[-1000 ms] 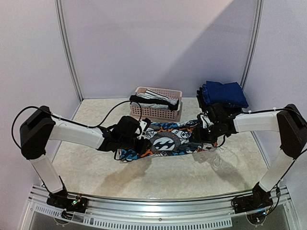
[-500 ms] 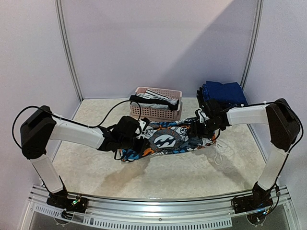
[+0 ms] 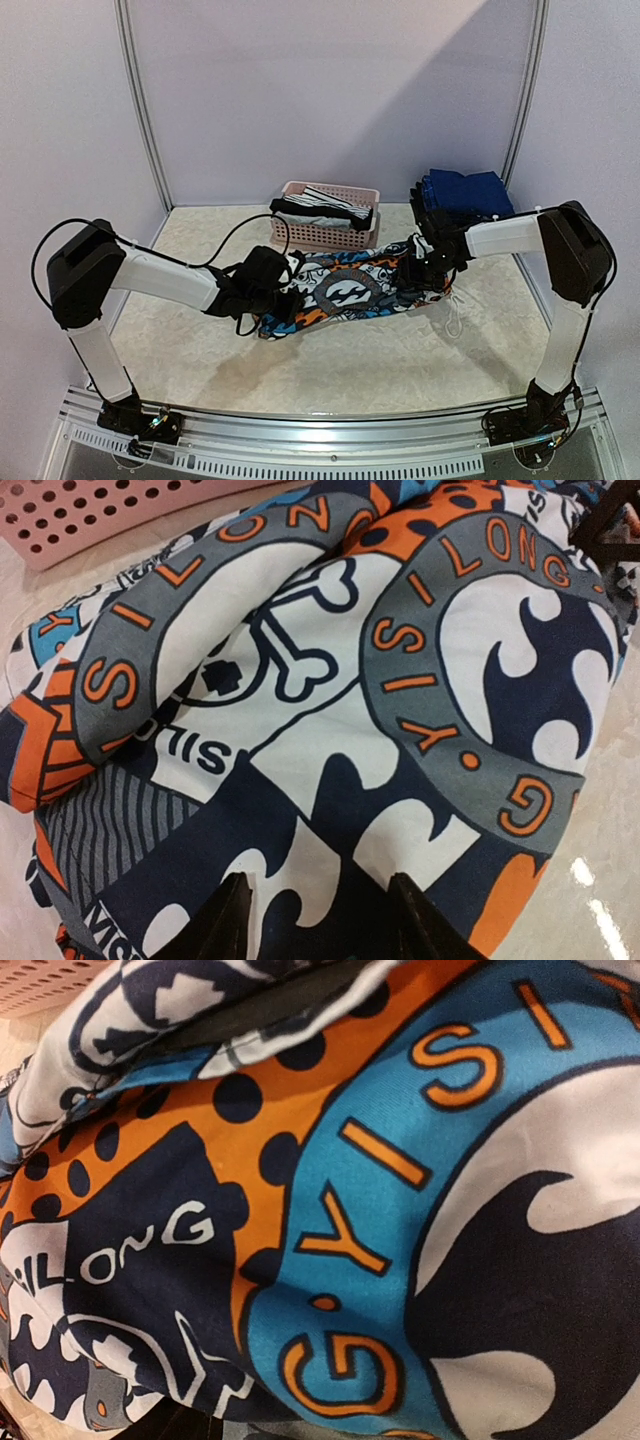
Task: Fold and stack the mixed laundry pile
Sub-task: Smooth out the crumpled shorts at the center of the board.
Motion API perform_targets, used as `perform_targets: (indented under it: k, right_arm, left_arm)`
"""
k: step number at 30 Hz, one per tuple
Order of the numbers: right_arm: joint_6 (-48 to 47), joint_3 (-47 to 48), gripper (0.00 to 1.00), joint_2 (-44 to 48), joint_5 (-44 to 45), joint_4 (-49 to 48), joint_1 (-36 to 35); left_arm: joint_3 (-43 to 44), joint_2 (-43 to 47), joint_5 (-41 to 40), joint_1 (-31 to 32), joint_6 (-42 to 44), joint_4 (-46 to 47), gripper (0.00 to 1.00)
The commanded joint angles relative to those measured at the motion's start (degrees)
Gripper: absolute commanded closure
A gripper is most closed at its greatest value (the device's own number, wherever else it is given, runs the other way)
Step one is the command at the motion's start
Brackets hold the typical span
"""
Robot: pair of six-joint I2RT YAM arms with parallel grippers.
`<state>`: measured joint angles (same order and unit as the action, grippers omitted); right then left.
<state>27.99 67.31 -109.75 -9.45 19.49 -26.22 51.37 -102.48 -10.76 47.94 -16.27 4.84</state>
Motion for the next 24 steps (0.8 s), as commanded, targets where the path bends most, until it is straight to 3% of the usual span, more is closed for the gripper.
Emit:
perform_targets:
  k: [1,9,15,20,24]
  right_arm:
    - [0.6,-2.5,0.30,-0.3,1.0,3.2,0.2]
    - [0.8,-8.0,0.30,4.5,-0.3,6.8,-0.9]
    - [1.5,-12.4,0.30,10.0,-4.2,10.7,-3.6]
    - [0.0,-12.3,0.30,18.0,-5.8,11.8,-4.4]
    - [0.0,-13.1,0.28,22.8,-4.6,11.1,-4.4]
  left_arm:
    - [-1.7,-0.5,-0.4,-0.6,-0.6,-0.1,0.53]
    - [-5.6,3.0,-0.7,-0.5,-1.4,-1.1,0.55]
    - [-9.3,11.5,-1.5,0.2,-2.8,-3.8,0.55]
    - [-8.2,20.5,0.7,1.3,-2.8,-11.4,0.44]
    - [-7.2,22.8,1.6,2.6,-3.2,-17.2,0.41]
